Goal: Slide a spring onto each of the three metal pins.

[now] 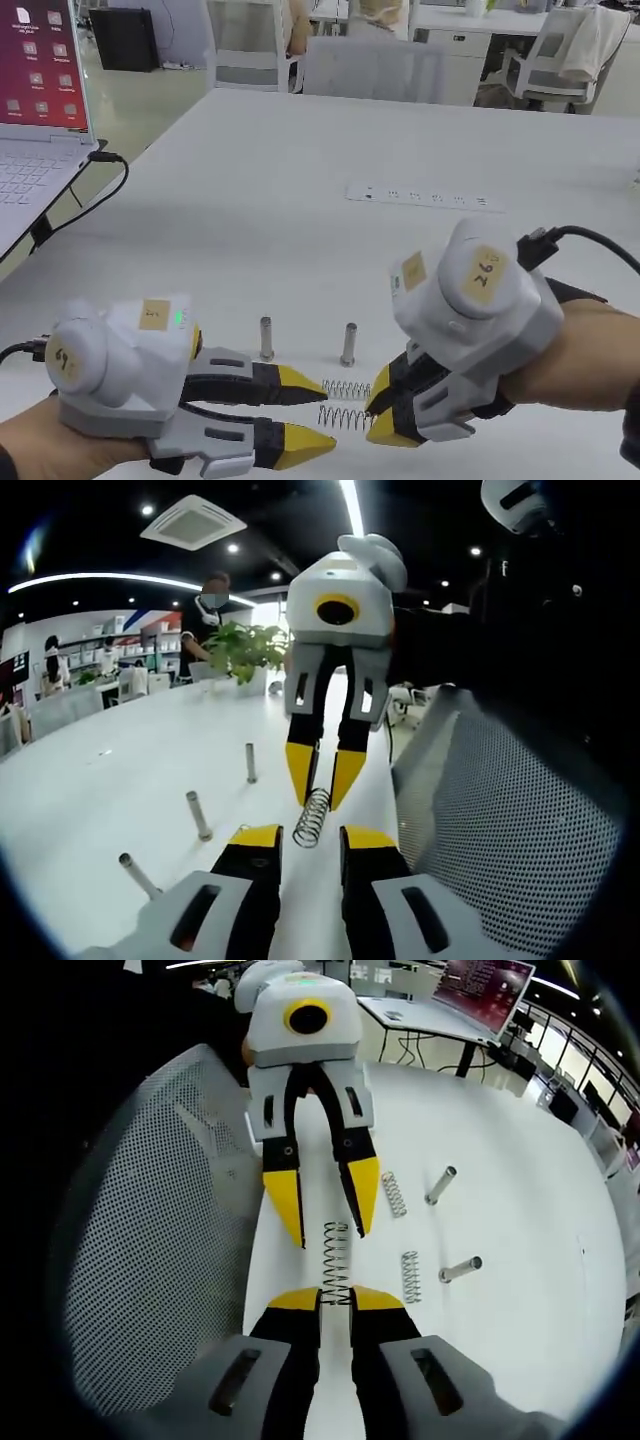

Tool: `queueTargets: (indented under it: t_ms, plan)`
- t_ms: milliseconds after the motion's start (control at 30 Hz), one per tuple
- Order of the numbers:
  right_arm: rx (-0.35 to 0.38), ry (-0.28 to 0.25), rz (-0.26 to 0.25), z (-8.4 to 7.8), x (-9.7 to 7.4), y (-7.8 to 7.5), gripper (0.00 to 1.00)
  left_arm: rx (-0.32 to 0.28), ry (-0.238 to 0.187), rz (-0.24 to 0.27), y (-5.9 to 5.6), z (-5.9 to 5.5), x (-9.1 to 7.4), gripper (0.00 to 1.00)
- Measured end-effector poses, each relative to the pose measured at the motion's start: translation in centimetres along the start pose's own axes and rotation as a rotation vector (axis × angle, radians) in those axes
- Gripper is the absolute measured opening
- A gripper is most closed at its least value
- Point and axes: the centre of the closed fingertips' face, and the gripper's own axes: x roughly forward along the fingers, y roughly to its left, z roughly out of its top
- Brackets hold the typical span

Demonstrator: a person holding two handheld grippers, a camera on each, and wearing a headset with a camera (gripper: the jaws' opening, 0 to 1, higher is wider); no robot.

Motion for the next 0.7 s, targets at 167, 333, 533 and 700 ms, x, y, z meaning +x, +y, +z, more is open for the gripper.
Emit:
queueTargets:
  t_ms: [167,333,533,700]
  plan:
    - [-0.027,0.006,0.006,0.22,0.11,0.33,0.08,0.009,-0.006,-0.006,-0.15,0.14,0.06,0.10]
    - [-0.044,-0.002,0.010,0.62,0.21,0.58,0.08,0.021,0.001,-0.019,-0.45,0.04,0.12,0.08]
    - [-0.059,0.003,0.010,0.48,0.21,0.70,0.08,0.029,0.007,-0.028,-0.64,-0.05,0.17,0.04]
    - [-0.052,-0.001,0.010,0.46,0.15,0.71,0.08,0.035,0.004,-0.036,-0.84,-0.05,0.18,0.03]
